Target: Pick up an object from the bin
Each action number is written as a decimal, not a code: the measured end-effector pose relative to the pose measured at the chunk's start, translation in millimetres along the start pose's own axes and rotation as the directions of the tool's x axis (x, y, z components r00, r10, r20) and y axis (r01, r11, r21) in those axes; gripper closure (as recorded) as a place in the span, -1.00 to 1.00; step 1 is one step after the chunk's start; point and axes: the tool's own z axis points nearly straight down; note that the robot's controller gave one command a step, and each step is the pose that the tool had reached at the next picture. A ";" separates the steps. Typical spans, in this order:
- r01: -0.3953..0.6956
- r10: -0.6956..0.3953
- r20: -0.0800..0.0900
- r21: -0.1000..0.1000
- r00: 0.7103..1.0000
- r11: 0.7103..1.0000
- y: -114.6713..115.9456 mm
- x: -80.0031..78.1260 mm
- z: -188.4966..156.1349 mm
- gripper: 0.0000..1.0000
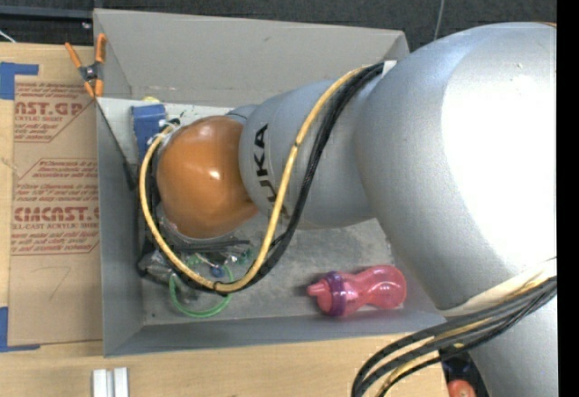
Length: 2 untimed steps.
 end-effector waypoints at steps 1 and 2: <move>0.000 0.000 0.000 0.000 1.000 1.000 0.0 -0.1 0.0 1.00; -0.001 0.001 -0.006 -0.003 1.000 1.000 0.4 1.4 -13.3 1.00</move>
Offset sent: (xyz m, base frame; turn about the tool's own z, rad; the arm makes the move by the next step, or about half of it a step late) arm 0.0000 0.0001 0.0141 -0.0001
